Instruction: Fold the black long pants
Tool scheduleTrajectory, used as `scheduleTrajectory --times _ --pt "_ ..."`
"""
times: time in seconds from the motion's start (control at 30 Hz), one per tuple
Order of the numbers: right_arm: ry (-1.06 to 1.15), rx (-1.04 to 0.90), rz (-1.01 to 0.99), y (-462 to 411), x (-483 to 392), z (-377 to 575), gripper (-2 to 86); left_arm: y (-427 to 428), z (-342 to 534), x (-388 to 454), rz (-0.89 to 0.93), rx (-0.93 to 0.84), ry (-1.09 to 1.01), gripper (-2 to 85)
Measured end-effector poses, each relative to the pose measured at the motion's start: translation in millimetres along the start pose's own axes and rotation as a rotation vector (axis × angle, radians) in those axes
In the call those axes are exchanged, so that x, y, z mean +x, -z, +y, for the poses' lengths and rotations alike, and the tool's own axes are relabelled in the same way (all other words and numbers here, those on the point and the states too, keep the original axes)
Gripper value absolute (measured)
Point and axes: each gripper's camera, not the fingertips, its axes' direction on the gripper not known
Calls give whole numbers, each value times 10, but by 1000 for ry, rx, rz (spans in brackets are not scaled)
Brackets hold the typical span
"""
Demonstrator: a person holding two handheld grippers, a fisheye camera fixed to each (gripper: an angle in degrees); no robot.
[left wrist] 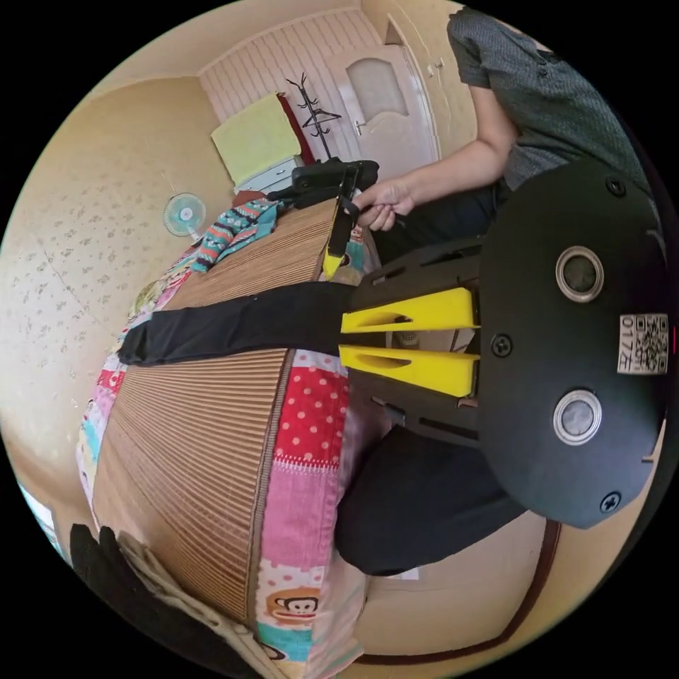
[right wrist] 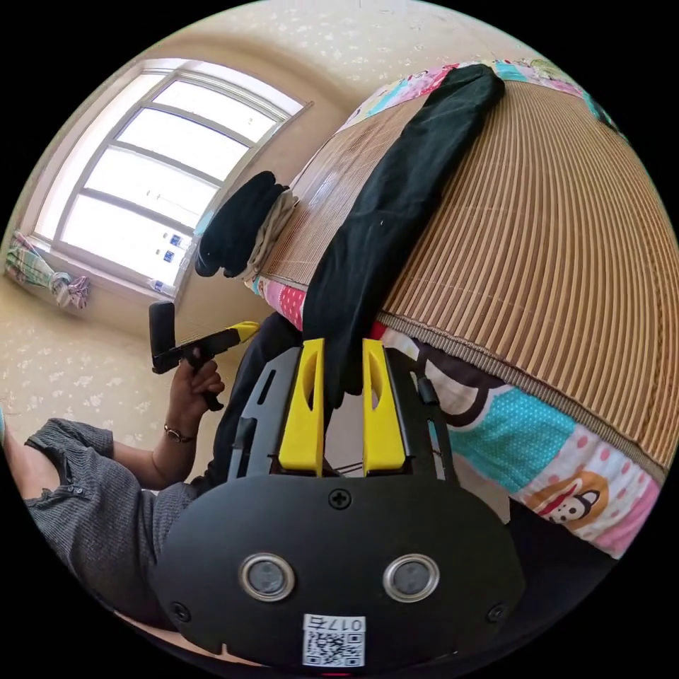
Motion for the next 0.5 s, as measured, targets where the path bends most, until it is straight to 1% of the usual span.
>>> scheduleTrajectory --times 0.07,0.17,0.27,0.33,0.43,0.5 --pt "-30 -30 28 -47 21 -47 103 -72 -118 -17 43 -52 -3 79" --pt "-43 -65 -33 -130 12 -147 128 -240 -321 47 86 -102 -43 97" --pt "-54 -103 4 -219 -16 -264 133 -512 -513 83 23 -168 -62 107" --pt "-46 -123 16 -257 -52 -326 129 -716 -584 74 25 -233 -58 112" --pt "-14 -156 -34 -325 -148 -358 121 -738 -562 120 -2 -186 -58 119" --pt "-14 -175 27 -420 -205 -335 111 -733 -511 195 -33 -160 -92 110"
